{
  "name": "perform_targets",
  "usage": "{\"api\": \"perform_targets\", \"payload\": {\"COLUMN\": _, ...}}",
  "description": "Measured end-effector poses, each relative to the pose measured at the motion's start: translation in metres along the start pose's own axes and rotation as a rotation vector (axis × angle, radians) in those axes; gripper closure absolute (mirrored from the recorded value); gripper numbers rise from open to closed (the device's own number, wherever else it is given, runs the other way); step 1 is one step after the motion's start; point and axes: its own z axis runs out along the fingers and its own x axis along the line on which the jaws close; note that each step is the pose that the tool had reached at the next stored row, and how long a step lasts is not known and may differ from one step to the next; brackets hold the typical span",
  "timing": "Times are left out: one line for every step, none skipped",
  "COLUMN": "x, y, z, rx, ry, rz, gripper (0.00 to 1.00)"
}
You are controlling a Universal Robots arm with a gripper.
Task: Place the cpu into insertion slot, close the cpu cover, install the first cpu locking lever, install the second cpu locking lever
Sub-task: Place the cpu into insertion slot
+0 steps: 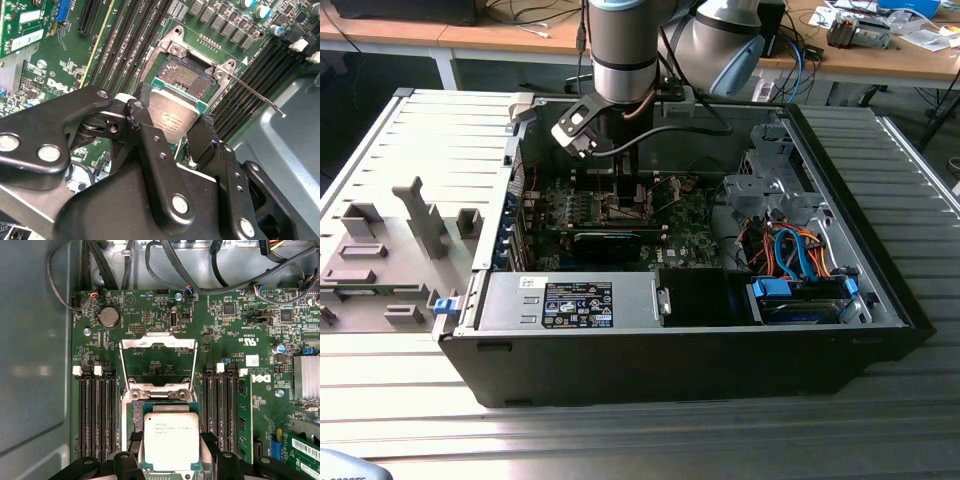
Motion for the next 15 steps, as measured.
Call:
{"api": "perform_targets", "payload": {"x": 0.0000, "y": 0.0000, "z": 0.0002, "rx": 0.0000, "ry": 0.0000, "rz": 0.000, "gripper": 0.46}}
{"api": "perform_targets", "payload": {"x": 0.0000, "y": 0.0000, "z": 0.0004, "rx": 0.0001, "ry": -0.0001, "rz": 0.000, "gripper": 0.46}}
{"api": "perform_targets", "payload": {"x": 0.0000, "y": 0.0000, "z": 0.0006, "rx": 0.0000, "ry": -0.0001, "rz": 0.000, "gripper": 0.46}}
{"api": "perform_targets", "payload": {"x": 0.0000, "y": -0.0001, "z": 0.0008, "rx": 0.0000, "ry": -0.0001, "rz": 0.000, "gripper": 0.46}}
{"api": "perform_targets", "payload": {"x": 0.0000, "y": -0.0001, "z": 0.0009, "rx": 0.0000, "ry": 0.0000, "rz": 0.000, "gripper": 0.46}}
{"api": "perform_targets", "payload": {"x": 0.0000, "y": -0.0002, "z": 0.0011, "rx": 0.0000, "ry": 0.0000, "rz": 0.000, "gripper": 0.46}}
{"api": "perform_targets", "payload": {"x": 0.0000, "y": -0.0002, "z": 0.0012, "rx": 0.0000, "ry": 0.0000, "rz": 0.000, "gripper": 0.46}}
{"api": "perform_targets", "payload": {"x": 0.0000, "y": -0.0002, "z": 0.0013, "rx": 0.0000, "ry": 0.0000, "rz": 0.000, "gripper": 0.46}}
{"api": "perform_targets", "payload": {"x": 0.0000, "y": -0.0002, "z": 0.0016, "rx": 0.0000, "ry": 0.0000, "rz": 0.000, "gripper": 0.46}}
{"api": "perform_targets", "payload": {"x": 0.0000, "y": -0.0003, "z": 0.0017, "rx": 0.0000, "ry": 0.0000, "rz": 0.000, "gripper": 0.46}}
{"api": "perform_targets", "payload": {"x": -0.0001, "y": -0.0003, "z": 0.0018, "rx": 0.0000, "ry": -0.0002, "rz": 0.000, "gripper": 0.46}}
{"api": "perform_targets", "payload": {"x": 0.0000, "y": -0.0003, "z": 0.0019, "rx": 0.0000, "ry": -0.0001, "rz": 0.000, "gripper": 0.46}}
{"api": "perform_targets", "payload": {"x": 0.0000, "y": -0.0003, "z": 0.0020, "rx": 0.0000, "ry": 0.0000, "rz": 0.000, "gripper": 0.46}}
{"api": "perform_targets", "payload": {"x": 0.0000, "y": -0.0003, "z": 0.0021, "rx": 0.0000, "ry": -0.0001, "rz": 0.000, "gripper": 0.46}}
{"api": "perform_targets", "payload": {"x": 0.0000, "y": -0.0003, "z": 0.0023, "rx": 0.0000, "ry": 0.0000, "rz": 0.000, "gripper": 0.46}}
